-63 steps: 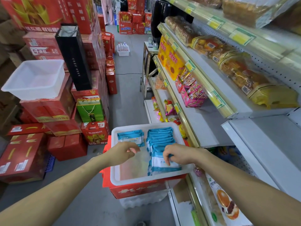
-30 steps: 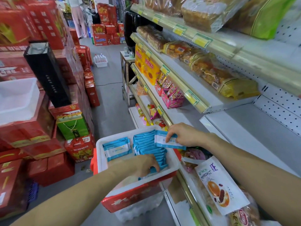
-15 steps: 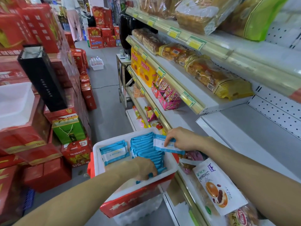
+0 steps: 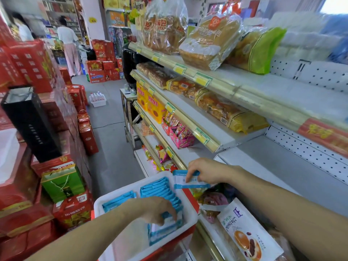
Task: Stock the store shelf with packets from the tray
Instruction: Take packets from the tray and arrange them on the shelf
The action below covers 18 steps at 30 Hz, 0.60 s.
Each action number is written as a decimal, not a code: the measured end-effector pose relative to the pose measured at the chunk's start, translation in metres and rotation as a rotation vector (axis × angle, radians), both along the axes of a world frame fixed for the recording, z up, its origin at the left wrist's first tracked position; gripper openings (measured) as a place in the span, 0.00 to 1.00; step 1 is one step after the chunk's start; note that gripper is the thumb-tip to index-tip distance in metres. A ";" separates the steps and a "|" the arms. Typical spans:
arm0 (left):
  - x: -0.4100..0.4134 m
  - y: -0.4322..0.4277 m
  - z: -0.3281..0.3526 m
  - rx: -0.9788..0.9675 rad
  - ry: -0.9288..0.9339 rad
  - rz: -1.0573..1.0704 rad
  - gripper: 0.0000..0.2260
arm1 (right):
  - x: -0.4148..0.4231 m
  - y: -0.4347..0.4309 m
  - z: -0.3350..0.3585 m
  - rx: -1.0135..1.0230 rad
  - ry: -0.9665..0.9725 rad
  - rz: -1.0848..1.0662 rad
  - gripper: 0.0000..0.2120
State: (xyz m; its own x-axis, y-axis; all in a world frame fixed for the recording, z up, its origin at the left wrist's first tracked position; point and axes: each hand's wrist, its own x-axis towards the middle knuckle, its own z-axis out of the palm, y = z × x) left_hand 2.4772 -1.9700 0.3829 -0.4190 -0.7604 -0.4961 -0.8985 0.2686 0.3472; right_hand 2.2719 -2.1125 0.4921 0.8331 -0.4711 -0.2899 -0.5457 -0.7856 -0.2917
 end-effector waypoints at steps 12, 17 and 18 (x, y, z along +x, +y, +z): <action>0.091 -0.058 0.226 -0.207 0.150 0.227 0.20 | 0.006 -0.021 0.150 -0.135 -0.121 -0.002 0.22; 0.091 -0.076 0.318 -0.341 0.171 0.201 0.21 | -0.005 -0.022 0.230 -0.215 -0.171 -0.019 0.20; 0.087 -0.082 0.336 -0.370 0.162 0.185 0.21 | -0.014 -0.023 0.246 -0.217 -0.192 -0.036 0.20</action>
State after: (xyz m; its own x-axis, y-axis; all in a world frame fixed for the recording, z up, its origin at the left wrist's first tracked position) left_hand 2.5642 -2.0517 0.7189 -0.3088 -0.9441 -0.1156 -0.8852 0.2408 0.3981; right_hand 2.2583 -2.1351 0.7380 0.8445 -0.5353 -0.0171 -0.5255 -0.8220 -0.2196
